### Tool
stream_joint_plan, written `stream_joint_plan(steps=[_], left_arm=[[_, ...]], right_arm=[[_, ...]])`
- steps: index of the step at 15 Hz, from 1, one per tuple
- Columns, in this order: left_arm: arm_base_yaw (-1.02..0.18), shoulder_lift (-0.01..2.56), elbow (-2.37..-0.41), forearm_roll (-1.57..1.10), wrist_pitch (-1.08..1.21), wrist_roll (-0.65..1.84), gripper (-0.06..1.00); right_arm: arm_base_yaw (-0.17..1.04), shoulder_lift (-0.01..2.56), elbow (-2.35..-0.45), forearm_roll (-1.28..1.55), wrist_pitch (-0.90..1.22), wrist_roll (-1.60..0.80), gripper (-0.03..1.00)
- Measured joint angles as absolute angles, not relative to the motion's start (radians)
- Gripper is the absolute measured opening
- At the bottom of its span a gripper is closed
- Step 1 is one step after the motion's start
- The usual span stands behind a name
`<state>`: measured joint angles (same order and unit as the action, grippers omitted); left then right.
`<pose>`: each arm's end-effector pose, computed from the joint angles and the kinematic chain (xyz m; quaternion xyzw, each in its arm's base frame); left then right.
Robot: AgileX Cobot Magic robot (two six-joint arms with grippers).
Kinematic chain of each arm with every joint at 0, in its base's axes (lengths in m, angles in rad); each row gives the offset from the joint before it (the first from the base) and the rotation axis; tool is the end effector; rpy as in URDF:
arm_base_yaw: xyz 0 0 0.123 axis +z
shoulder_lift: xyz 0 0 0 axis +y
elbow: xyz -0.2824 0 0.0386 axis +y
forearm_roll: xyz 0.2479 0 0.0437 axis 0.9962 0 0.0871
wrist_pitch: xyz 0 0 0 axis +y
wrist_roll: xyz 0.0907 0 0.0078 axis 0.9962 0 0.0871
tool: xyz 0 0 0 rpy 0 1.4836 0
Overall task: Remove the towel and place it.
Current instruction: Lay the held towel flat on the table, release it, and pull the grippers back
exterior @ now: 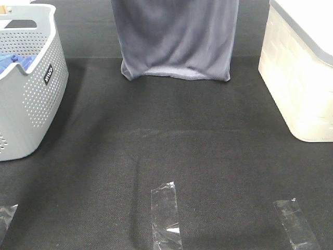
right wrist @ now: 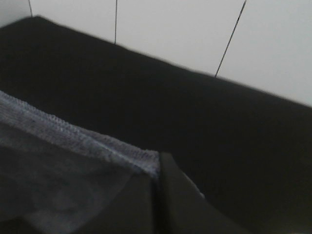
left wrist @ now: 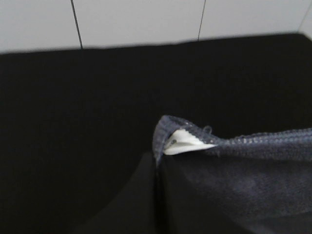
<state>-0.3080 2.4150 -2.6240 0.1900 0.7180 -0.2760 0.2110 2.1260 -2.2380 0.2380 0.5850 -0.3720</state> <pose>0.5303 -0.1568 0.3396 0.0394 0.8352 -0.0684 0.5443 0.4934 0.1178 0.3808 -0.1931 0.8020 0.0647 0.5615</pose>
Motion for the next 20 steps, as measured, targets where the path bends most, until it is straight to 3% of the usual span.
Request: stream_joint_plan(steps=[7, 12, 20], left_arm=[[-0.307, 2.444, -2.624, 0.035, 1.178, -0.232, 0.00], [-0.318, 2.444, -2.624, -0.019, 1.206, -0.215, 0.00], [-0.439, 2.374, -2.415, 0.041, 1.212, -0.190, 0.00]], right_arm=[[0.205, 2.149, -2.188, 0.266, 1.003, -0.303, 0.00], [0.197, 2.150, -2.188, 0.262, 1.205, -0.302, 0.00], [0.189, 2.134, -2.047, 0.298, 1.216, -0.221, 0.00]])
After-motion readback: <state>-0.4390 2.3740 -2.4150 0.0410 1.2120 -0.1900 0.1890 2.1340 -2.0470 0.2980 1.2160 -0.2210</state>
